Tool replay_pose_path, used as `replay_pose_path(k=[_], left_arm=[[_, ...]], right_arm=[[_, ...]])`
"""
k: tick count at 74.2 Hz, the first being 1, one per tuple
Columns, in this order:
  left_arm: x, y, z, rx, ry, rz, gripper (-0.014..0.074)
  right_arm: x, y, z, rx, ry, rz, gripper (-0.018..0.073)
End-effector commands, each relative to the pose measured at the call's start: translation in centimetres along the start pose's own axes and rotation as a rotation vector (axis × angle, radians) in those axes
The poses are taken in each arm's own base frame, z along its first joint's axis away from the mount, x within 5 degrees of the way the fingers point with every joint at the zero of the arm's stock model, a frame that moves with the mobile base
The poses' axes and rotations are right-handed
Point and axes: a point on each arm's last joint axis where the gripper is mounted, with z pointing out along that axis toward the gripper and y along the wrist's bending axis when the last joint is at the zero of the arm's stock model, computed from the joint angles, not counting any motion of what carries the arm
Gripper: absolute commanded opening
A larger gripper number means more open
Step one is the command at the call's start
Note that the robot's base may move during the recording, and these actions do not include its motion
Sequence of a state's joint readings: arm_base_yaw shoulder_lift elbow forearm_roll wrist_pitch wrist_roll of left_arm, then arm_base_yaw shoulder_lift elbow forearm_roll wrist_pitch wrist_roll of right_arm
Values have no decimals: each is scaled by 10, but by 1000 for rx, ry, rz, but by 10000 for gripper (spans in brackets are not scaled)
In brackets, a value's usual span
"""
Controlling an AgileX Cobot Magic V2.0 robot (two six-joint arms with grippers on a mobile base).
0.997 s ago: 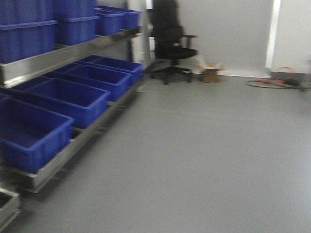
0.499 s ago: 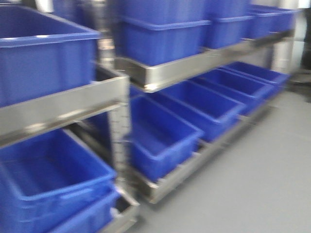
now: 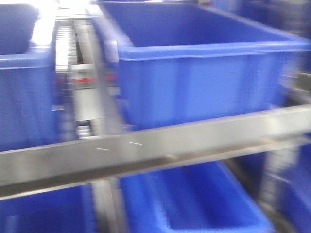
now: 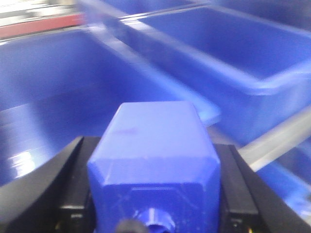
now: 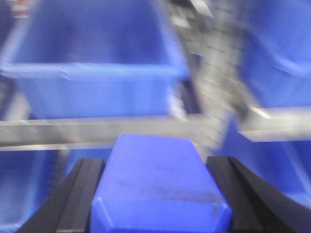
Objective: Pick and sort blue part to right shelf
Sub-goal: 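Drive up to the rack and stop facing the open blue bins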
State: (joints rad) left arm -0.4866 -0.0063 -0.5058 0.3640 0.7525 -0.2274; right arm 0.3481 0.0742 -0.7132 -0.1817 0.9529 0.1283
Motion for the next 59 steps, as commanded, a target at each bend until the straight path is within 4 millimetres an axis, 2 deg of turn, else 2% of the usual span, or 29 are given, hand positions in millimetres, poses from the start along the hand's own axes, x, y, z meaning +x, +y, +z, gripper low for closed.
replay_pose_path(k=[1,59], left_arm=[[-14,1,-9,10,-129,0,335],[-14,1,-9,10,-129,0,335]], right_arm=[[-15,0,-1,3,-91,-14,289],[-15,0,-1,3,-91,-14,289]])
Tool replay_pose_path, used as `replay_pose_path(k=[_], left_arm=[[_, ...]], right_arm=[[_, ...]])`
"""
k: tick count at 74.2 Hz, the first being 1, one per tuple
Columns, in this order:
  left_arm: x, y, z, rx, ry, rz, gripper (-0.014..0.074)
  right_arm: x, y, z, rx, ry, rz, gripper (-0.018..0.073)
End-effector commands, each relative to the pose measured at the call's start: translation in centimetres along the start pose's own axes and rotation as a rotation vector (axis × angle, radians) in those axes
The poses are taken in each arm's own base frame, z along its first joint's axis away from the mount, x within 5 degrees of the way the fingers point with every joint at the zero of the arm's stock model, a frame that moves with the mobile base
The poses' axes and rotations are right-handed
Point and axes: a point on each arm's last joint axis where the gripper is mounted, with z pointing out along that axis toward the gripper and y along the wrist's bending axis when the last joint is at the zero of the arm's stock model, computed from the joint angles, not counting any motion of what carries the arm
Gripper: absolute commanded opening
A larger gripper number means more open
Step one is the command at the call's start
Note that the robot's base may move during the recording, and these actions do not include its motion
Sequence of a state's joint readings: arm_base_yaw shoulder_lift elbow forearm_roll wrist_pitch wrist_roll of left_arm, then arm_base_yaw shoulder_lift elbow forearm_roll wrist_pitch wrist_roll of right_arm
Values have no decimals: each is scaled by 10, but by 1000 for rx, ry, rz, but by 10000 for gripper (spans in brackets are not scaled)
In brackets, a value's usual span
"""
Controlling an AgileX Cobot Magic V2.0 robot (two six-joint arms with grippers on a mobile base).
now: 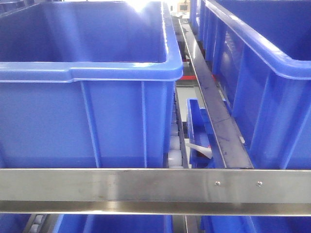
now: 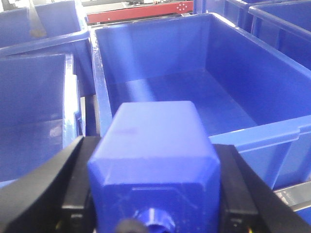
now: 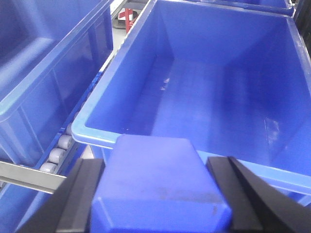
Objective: Pick and sort blue part to right shelf
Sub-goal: 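Drive up to the rack and stop facing the open blue bins, then lower the left gripper into the bin and release its blue bottle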
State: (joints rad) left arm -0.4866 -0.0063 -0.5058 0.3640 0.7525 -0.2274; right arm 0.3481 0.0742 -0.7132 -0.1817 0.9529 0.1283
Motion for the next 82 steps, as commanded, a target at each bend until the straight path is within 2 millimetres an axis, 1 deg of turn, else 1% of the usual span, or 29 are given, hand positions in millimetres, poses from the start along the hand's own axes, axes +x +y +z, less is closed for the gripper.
replay_pose_path(k=[1,66,75,82], left_arm=[[-14,1,-9,10,-129,0,335],[-14,1,-9,15,-131,-6,335],[-23,-2,-7,36,-205,-2,335],[-38,-5,4,52,-206,10,335]], right_arm=[[-15,0,-1,3,-91,-14,289],[-15,0,-1,3,-91,-14,289],[-15,0,-1,3,-91,-14,289],[-15,0,-1,3,-91,-14,289]])
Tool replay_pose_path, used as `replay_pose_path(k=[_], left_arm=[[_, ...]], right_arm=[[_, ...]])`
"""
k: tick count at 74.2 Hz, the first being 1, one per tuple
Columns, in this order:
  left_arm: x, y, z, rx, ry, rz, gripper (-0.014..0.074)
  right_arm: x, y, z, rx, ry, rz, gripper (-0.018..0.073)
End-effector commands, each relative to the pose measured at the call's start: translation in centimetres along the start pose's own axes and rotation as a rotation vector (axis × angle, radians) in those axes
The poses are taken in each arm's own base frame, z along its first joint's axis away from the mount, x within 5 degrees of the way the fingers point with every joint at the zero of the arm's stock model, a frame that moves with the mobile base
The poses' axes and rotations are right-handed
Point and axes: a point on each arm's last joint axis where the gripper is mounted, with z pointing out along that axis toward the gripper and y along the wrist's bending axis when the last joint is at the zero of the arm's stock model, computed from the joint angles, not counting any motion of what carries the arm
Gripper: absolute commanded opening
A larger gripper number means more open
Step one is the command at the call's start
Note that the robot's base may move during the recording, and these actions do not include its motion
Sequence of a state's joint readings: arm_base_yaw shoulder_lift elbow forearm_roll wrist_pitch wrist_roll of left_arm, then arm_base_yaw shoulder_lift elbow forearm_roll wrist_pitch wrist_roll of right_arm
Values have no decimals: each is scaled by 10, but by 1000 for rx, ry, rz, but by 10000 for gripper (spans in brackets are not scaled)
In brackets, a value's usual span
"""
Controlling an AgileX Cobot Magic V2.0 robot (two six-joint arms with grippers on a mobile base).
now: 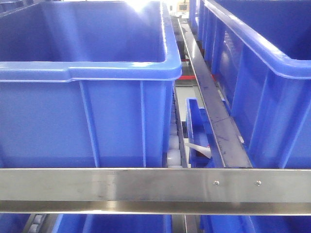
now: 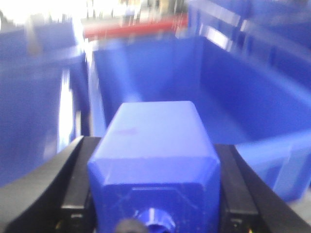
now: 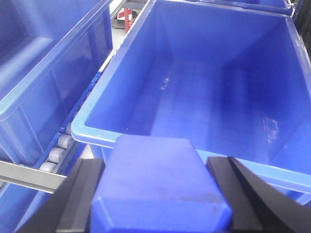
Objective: Pick and sort blue part to right shelf
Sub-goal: 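Lower the left gripper into the bin and release its blue bottle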
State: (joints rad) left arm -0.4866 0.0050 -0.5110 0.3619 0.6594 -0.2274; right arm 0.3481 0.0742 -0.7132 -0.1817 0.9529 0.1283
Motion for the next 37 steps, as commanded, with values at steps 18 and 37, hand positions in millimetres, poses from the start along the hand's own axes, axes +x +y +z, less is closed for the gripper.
replay_pose_path(k=[18,37], left_arm=[[-78,-22,81,102,97,-72,335],[-104,-44,182,105,274,-107,335]], right_arm=[[-18,0,-1,0,-118,-15,289],[-18,0,-1,-1,-118,-15,289]])
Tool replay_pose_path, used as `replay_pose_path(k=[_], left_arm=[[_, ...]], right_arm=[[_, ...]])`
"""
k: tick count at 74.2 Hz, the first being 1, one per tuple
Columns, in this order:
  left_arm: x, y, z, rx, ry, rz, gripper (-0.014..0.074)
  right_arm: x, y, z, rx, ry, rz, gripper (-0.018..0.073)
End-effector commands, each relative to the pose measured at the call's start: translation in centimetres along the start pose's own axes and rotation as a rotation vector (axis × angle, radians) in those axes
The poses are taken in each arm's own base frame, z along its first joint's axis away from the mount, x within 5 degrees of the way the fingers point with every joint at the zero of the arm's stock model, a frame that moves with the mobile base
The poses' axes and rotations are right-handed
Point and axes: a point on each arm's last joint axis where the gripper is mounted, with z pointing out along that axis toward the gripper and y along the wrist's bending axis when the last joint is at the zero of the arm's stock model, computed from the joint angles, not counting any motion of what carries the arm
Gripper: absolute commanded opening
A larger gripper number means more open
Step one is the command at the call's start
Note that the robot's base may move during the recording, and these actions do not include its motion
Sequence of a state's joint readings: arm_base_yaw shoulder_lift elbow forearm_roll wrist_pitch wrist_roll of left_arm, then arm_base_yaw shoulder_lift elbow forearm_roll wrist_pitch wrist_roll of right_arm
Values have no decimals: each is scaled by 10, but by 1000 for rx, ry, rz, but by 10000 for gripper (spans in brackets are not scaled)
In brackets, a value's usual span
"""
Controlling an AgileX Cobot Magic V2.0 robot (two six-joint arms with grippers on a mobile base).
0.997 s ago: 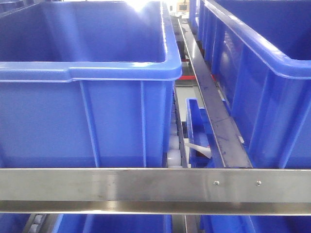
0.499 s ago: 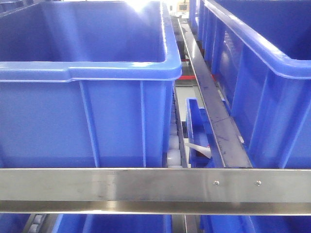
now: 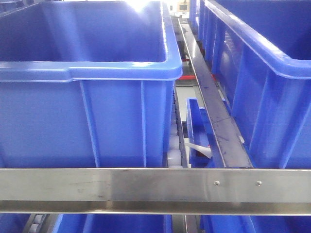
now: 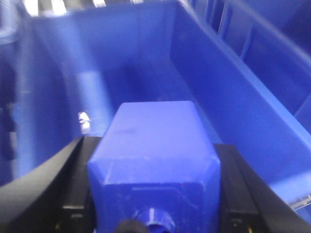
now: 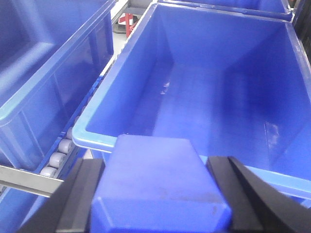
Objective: Pick and sort blue part to right shelf
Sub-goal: 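Lower the left gripper into the bin and release its blue bottle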
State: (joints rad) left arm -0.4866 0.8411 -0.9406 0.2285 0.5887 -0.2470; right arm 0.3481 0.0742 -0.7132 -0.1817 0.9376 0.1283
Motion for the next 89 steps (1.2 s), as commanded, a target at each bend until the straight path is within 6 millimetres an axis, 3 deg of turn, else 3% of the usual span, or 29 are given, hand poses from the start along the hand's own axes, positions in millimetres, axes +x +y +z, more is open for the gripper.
replay_pose_path(k=[1,12,19,28,46,67,89], left_arm=[[-31,-6,23,22,-69,-49,335],[-44,-13,80,5,24,-26,335],[-40,-11,120,-35,109,5,335],[-29,6,171,-88,204,-93,335],[-12,23,233,-133,292,-117,335],[18,25,285,-143,391,-113,335],[34,27,298,-152,448,-119,336]], right_arm=[[-16,0,-1,1,-102,-15,289],[-16,0,-1,1,-102,-15,289],[-16,0,-1,1,-102,-15,289],[-16,0,-1,1,-102,-15,289],[-16,0,-1,1,-101,-15,289],[-16,0,-1,2,-101,-15,289],[-16,0,-1,2,-94,-15,289]])
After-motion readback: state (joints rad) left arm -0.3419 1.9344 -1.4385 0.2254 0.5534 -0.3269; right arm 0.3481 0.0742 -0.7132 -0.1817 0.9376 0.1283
